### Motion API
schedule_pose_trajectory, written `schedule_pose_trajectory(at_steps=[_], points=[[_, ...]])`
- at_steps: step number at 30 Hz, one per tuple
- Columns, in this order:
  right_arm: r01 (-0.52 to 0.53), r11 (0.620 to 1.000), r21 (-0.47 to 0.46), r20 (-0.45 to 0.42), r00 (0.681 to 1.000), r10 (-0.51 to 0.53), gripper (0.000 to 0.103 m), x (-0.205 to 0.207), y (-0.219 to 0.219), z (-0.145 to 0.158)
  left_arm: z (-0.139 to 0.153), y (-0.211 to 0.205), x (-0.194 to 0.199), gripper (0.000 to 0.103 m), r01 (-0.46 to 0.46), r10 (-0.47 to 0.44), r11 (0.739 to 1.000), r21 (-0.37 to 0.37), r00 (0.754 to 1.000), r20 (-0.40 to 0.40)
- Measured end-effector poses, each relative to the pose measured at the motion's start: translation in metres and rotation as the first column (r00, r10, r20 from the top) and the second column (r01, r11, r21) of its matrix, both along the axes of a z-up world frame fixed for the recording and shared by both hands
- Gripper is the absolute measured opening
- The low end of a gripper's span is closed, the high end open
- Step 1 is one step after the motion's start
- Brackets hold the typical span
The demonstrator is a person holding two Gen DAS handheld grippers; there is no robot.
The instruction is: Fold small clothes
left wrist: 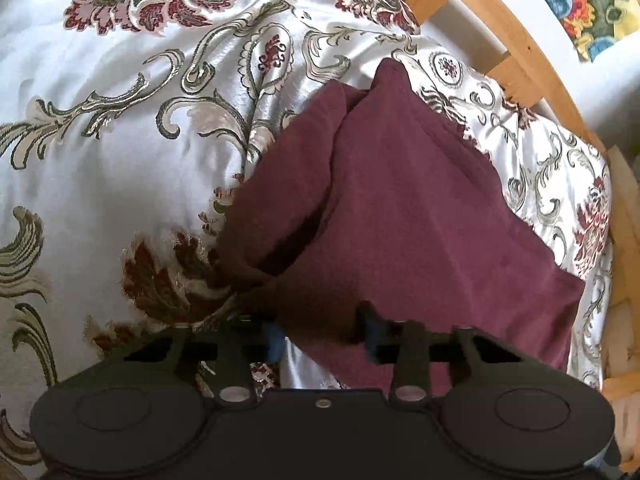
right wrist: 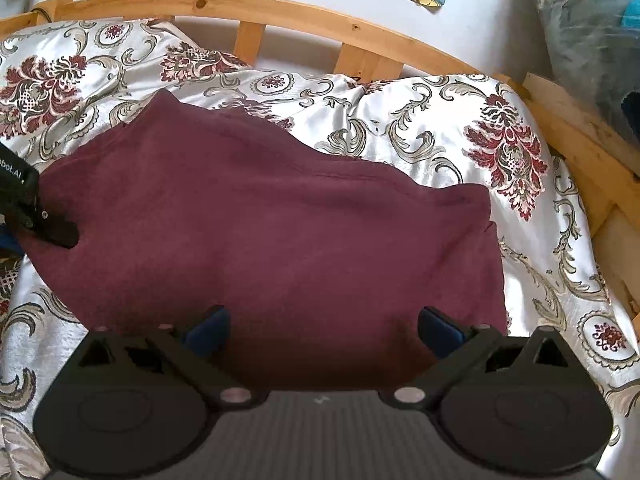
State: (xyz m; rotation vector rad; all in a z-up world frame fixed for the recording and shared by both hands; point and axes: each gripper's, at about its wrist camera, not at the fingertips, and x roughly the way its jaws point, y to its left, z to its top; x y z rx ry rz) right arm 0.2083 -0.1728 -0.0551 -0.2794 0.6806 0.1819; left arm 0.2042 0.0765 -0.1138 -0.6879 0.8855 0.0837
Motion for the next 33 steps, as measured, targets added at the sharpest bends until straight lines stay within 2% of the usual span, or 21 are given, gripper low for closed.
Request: schedule_pose_trajectory(at_steps=[3,6,10,13,15,16,19,21,24,27,29,32,33], points=[[0.004,1.0,0.026,-0.018,1.0,-0.004,0.103,0.0,-0.003,-0.001,0.005,0.001,-0.002,0.023,-0.004,0.004,1.0,-0.005,1.0,0.026],[0.015,0.999,0.038,-0.046,0.999,-0.013,0.103,0.002,-0.005,-0.001,0.017,-0.015,-0.004,0.021,0.043,-0.049,0.993,0.112,0.997,0.053],[0.035,0.996,0.081,-0.093,0.995,-0.027,0.103,0.006,-0.01,-0.002,0.035,-0.046,-0.004,0.021,0.134,-0.167,0.932,0.336,0.983,0.072],[0.07,0.986,0.153,-0.146,0.988,-0.048,0.103,0.01,-0.021,0.002,0.044,-0.066,-0.001,0.021,0.187,-0.236,0.86,0.475,0.971,0.045],[0.095,0.976,0.197,-0.18,0.982,-0.059,0.103,0.013,-0.029,0.006,0.047,-0.075,0.002,0.021,0.22,-0.262,0.818,0.531,0.965,0.004],[0.102,0.971,0.216,-0.193,0.979,-0.06,0.103,0.013,-0.033,0.008,0.048,-0.078,0.004,0.021,0.226,-0.261,0.808,0.544,0.965,-0.013],[0.09,0.965,0.245,-0.207,0.978,-0.039,0.103,0.013,-0.039,0.012,0.051,-0.078,0.004,0.021,0.21,-0.239,0.811,0.545,0.971,-0.019],[0.08,0.966,0.244,-0.214,0.976,-0.027,0.103,0.012,-0.043,0.015,0.054,-0.084,0.002,0.021,0.204,-0.241,0.793,0.574,0.971,-0.013],[0.063,0.965,0.256,-0.204,0.979,-0.01,0.103,0.011,-0.045,0.024,0.057,-0.105,-0.003,0.021,0.211,-0.264,0.71,0.672,0.964,-0.024],[0.03,0.973,0.23,-0.18,0.984,0.012,0.103,0.009,-0.049,0.035,0.055,-0.127,-0.002,0.021,0.245,-0.298,0.599,0.762,0.952,-0.072],[-0.001,0.986,0.168,-0.152,0.988,0.027,0.103,0.005,-0.054,0.041,0.057,-0.132,0.0,0.021,0.269,-0.31,0.567,0.778,0.945,-0.101],[-0.064,0.997,0.046,-0.125,0.99,0.069,0.103,0.001,-0.057,0.042,0.063,-0.131,0.002,0.021,0.277,-0.313,0.566,0.777,0.944,-0.109],[-0.066,0.998,0.01,-0.117,0.991,0.066,0.103,0.001,-0.061,0.041,0.064,-0.135,0.001,0.021,0.274,-0.315,0.546,0.792,0.943,-0.108]])
